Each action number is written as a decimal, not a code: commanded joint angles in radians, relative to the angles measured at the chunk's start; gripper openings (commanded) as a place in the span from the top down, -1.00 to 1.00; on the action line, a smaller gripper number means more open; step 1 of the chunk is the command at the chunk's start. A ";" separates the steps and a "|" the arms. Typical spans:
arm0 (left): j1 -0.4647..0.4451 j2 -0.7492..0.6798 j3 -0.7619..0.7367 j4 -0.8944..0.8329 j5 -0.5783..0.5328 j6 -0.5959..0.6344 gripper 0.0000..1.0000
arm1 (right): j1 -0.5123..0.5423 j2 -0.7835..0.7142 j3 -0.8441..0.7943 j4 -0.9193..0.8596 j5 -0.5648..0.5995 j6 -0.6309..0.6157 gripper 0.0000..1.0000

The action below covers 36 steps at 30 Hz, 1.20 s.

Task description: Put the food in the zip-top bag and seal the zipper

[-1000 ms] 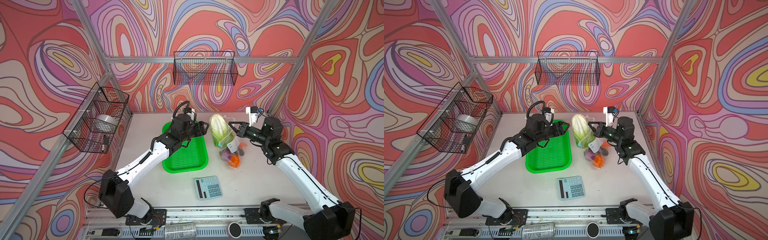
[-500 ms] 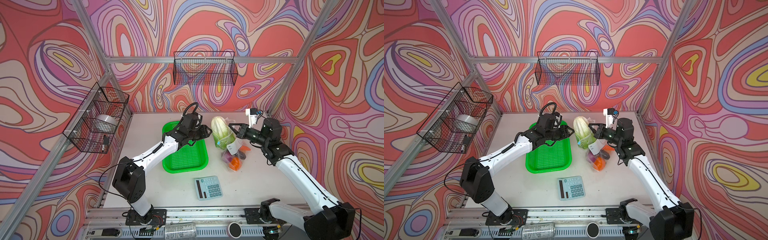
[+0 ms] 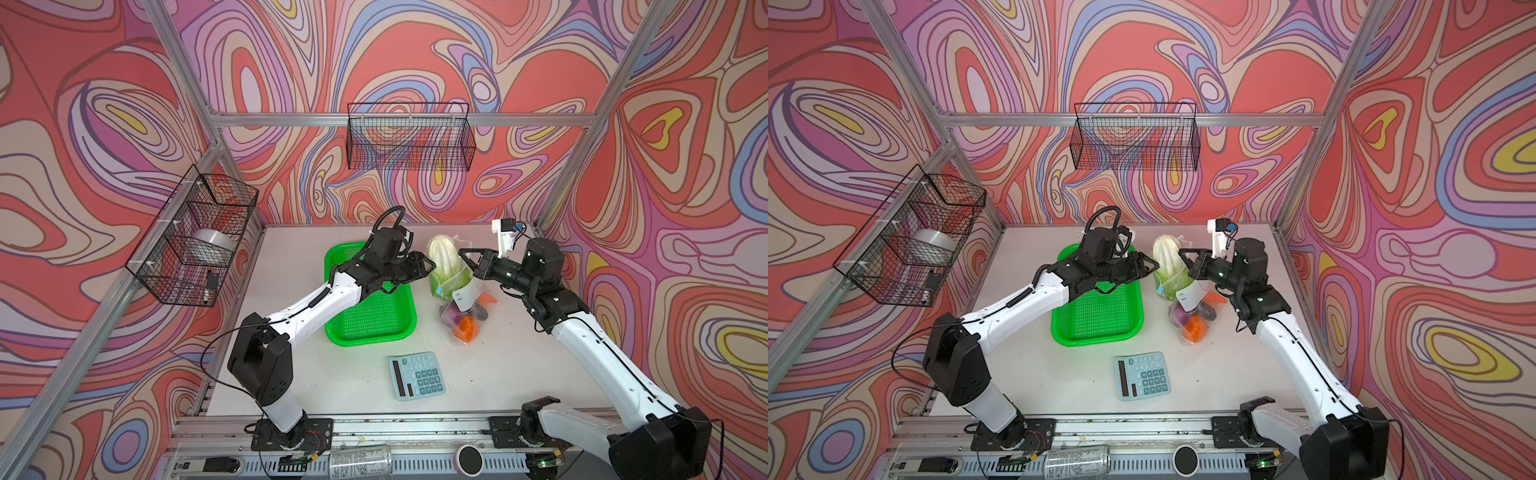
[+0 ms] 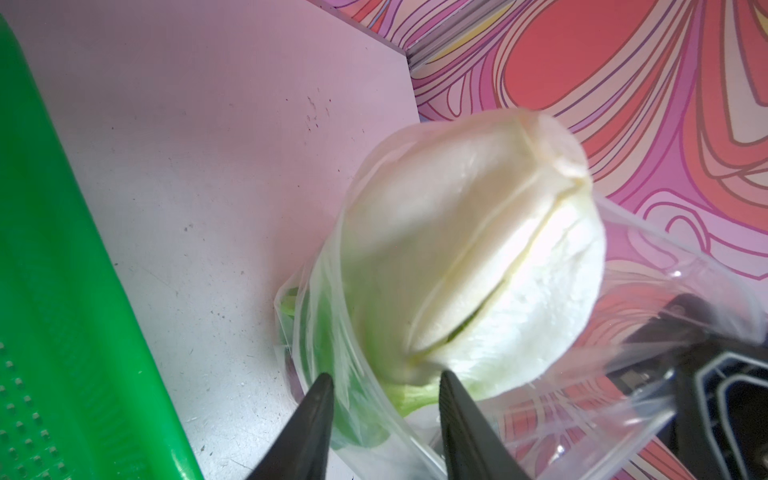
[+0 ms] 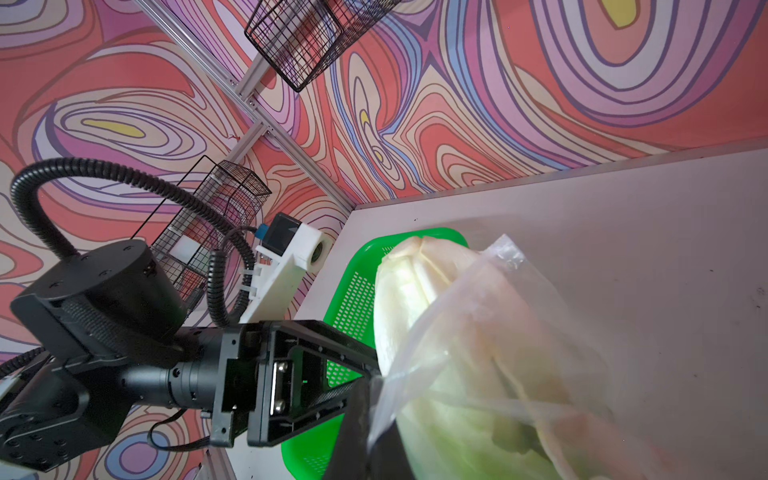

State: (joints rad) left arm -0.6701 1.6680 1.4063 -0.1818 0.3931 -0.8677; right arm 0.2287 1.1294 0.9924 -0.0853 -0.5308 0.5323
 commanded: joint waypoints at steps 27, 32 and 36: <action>-0.010 0.076 0.489 -0.304 -0.248 0.392 1.00 | -0.003 -0.052 0.091 -0.139 0.220 -0.091 1.00; -0.010 0.092 0.433 -0.263 -0.225 0.369 1.00 | -0.003 -0.094 0.035 -0.124 0.238 -0.064 1.00; -0.010 0.116 0.421 -0.249 -0.189 0.366 1.00 | -0.003 -0.106 0.019 -0.152 0.214 -0.039 1.00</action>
State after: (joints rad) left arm -0.6857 1.7584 1.8423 -0.4557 0.1829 -0.5232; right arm 0.2287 1.0447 1.0309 -0.2214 -0.3267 0.4774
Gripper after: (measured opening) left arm 0.050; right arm 0.042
